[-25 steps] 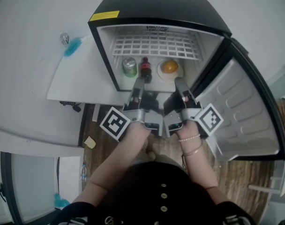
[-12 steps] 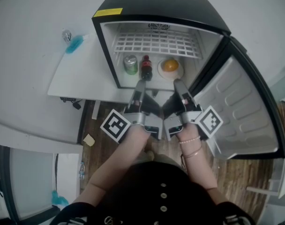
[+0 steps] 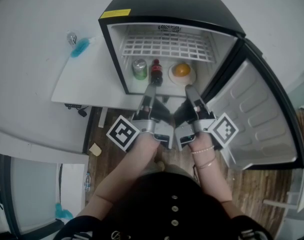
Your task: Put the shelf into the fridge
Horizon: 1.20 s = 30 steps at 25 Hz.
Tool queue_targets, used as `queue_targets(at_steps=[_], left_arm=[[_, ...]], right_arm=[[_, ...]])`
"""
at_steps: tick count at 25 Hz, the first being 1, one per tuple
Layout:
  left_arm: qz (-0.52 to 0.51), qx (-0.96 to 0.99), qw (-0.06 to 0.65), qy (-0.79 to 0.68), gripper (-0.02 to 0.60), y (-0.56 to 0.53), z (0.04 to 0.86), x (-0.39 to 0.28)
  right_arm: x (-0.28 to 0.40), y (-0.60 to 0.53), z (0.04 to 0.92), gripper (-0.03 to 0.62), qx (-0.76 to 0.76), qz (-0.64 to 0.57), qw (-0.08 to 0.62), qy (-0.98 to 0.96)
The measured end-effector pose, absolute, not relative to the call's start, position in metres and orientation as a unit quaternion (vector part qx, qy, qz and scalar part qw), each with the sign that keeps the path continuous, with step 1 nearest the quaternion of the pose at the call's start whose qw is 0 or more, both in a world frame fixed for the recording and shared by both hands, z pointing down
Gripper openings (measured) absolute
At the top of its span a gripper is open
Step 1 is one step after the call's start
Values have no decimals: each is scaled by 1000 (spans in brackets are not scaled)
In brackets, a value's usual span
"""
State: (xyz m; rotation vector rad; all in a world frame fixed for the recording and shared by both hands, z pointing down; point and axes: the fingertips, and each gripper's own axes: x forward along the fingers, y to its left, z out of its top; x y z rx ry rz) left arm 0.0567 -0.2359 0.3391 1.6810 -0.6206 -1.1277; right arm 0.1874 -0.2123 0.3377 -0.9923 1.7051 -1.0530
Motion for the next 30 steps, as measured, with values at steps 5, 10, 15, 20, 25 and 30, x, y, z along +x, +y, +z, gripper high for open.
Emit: queue_targets(at_steps=[5,10,15,20,25,30], left_arm=[[-458,691,492,-264,6,-236,343,57],[-458,693,491,-263,6,-236,342,56],[-459,694,489,-263,6,-238,340,54],[-459,695,486,-264,6,-238,339,53],[-453,696,490,-265,6,-237,343,56],[-448,699,489,-268,6,-238,343,56]], right_arm=[[188,-213,338,9,-401,-422,436,686],[189,-213,337,9,-407,-416,433,688],[192,-213,339,8,-411,-417,433,685],[193,-213,342,8,-416,-415,427,687],[192,-214,342,8,-417,-416,423,688],[192,-215,341,8,-424,-412,417,691]])
